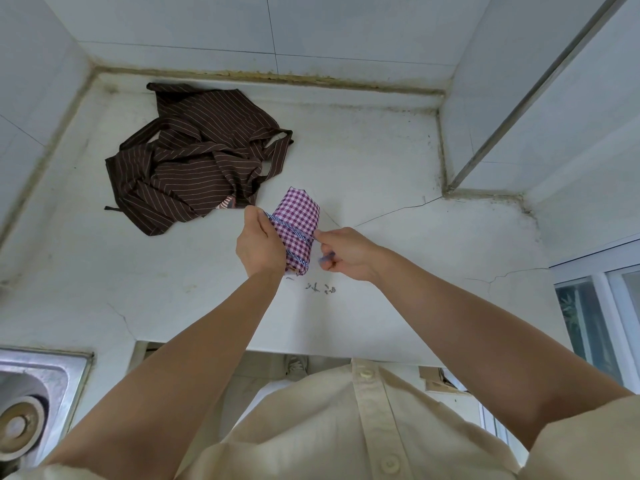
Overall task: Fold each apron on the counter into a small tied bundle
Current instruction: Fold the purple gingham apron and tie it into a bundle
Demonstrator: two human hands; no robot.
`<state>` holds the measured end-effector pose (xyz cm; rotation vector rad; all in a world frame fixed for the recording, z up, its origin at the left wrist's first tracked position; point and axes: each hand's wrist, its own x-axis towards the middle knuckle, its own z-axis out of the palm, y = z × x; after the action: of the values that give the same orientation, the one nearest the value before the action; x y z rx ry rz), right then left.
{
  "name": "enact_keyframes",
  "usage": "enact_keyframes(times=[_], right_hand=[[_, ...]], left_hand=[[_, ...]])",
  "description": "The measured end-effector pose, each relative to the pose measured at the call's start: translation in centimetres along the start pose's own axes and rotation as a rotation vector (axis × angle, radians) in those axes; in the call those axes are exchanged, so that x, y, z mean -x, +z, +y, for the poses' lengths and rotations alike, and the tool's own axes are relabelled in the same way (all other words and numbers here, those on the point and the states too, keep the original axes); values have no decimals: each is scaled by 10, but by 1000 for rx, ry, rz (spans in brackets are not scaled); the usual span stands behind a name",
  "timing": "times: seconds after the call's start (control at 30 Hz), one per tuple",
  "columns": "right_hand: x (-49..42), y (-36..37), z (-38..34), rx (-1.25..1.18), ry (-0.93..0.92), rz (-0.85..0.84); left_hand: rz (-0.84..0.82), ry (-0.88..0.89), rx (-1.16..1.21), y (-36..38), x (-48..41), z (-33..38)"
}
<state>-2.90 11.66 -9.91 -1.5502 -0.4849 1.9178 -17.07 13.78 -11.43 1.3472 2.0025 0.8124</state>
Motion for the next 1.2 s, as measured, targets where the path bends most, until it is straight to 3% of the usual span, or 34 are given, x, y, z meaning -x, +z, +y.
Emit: enact_keyframes(times=[0.2, 0.3, 0.43, 0.57, 0.67, 0.77, 0.87, 0.97, 1.0, 1.1, 1.13, 1.2], right_hand=[[-2, -1, 3, -235, 13, 33], [2, -2, 1, -274, -31, -27], [7, -12, -10, -59, -80, -75], [5, -29, -16, 181, -166, -105], [6, -35, -18, 326, -288, -118], [-2, -38, -11, 606, -581, -71], [-10, -42, 1, 1174, -885, 4], [-13, -47, 15, 1519, -1245, 77], [-11, -47, 16, 1567, -1212, 78], [-2, -39, 15, 1530, -597, 63], [-5, -41, 21, 1512, -488, 29], [-9, -47, 27, 1537, -575, -39]], left_hand=[[-21, -28, 236, 3, 3, 2], [-183, -66, 451, 5, -5, 0], [-455, -45, 542, -7, -13, -9], [-722, 71, 394, -22, -28, -16], [-780, 263, 158, -30, -43, -15], [-750, 459, -64, -36, -51, -12], [-730, 716, -305, -36, -57, -17], [-801, 805, -536, -29, -53, -22], [-819, 815, -586, -27, -49, -22], [-832, 889, -638, -21, -40, -27], [-829, 904, -620, -20, -38, -27], [-803, 953, -539, -17, -36, -26]])
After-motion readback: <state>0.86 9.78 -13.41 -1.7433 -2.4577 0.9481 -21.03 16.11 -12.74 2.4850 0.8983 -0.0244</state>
